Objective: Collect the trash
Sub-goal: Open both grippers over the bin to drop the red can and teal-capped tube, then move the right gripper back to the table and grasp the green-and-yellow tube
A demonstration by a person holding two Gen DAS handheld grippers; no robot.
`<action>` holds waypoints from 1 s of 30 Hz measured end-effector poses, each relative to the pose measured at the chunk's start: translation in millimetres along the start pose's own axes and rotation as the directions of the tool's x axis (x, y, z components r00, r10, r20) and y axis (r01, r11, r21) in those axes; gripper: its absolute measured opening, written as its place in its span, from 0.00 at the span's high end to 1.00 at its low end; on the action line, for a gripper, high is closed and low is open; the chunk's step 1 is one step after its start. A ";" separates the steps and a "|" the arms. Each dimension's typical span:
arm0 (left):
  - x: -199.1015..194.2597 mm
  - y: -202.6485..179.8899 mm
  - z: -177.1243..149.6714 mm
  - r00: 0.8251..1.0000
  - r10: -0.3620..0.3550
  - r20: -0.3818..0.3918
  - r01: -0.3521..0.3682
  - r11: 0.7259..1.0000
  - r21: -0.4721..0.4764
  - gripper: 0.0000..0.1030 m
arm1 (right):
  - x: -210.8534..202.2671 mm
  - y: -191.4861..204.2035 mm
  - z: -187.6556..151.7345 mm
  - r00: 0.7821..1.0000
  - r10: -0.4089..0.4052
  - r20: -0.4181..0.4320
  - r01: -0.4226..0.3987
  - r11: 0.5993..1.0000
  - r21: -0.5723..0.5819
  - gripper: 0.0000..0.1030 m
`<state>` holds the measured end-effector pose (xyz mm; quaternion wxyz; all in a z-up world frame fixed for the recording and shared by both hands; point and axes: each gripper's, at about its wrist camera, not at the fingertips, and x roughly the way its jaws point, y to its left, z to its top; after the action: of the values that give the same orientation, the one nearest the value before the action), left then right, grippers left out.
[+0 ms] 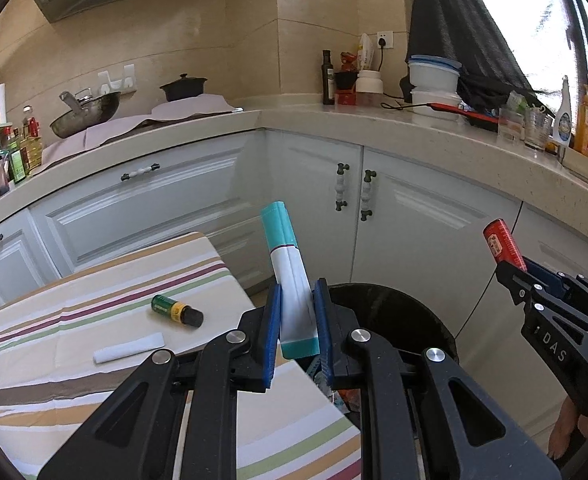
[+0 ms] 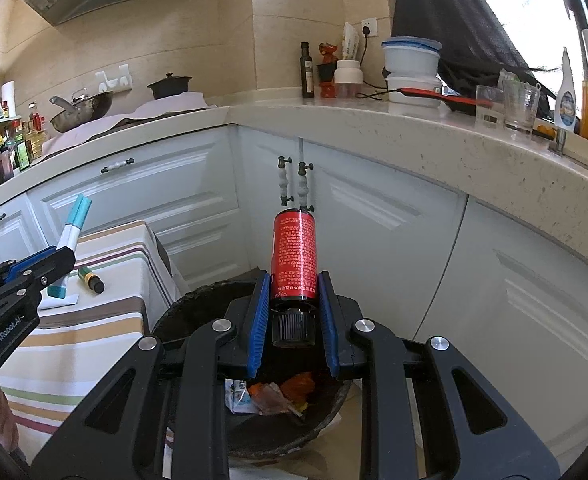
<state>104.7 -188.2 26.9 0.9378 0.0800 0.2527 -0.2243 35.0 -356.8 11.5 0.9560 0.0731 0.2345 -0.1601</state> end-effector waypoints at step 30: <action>39.6 12.1 -11.5 0.997 0.041 -0.060 -0.043 0.999 -0.032 0.41 | 51.9 8.9 -8.1 0.998 0.042 -0.055 -0.041 0.999 0.013 0.61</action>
<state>135.9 -189.5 -2.7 0.9356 0.0763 0.2824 -0.1977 78.0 -360.7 -19.5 0.9519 0.0883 0.2582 -0.1395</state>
